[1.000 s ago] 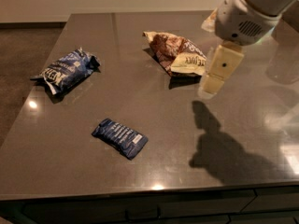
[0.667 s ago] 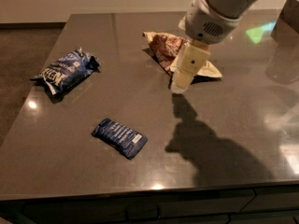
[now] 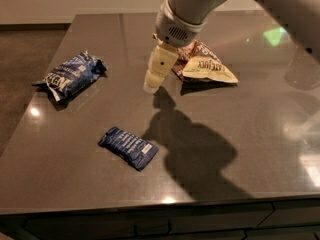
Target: Move blue chip bag near rxbar blueberry
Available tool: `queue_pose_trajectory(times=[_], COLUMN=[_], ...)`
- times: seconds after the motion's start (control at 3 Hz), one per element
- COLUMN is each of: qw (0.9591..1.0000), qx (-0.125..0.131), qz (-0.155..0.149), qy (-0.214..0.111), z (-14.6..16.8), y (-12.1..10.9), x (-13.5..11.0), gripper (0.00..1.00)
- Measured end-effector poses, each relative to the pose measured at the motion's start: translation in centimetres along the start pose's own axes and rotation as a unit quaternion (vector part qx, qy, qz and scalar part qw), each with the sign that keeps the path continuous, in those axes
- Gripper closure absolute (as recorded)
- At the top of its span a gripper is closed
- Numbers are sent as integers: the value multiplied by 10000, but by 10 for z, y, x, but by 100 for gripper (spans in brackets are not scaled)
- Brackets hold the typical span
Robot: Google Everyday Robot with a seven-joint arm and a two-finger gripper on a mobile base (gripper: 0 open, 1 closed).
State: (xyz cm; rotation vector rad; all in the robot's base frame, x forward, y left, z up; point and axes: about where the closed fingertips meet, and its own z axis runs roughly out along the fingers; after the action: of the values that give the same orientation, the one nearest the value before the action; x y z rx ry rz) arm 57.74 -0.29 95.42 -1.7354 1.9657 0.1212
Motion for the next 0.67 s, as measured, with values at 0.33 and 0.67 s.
queue_pose_trajectory(times=[0.33,0.67], qw=[9999,9996], qx=[-92,-185], qz=[72,68], qy=[-108,-187], z=[32,62], y=[-15,-23], x=[-28,-54], gripper=[0,0])
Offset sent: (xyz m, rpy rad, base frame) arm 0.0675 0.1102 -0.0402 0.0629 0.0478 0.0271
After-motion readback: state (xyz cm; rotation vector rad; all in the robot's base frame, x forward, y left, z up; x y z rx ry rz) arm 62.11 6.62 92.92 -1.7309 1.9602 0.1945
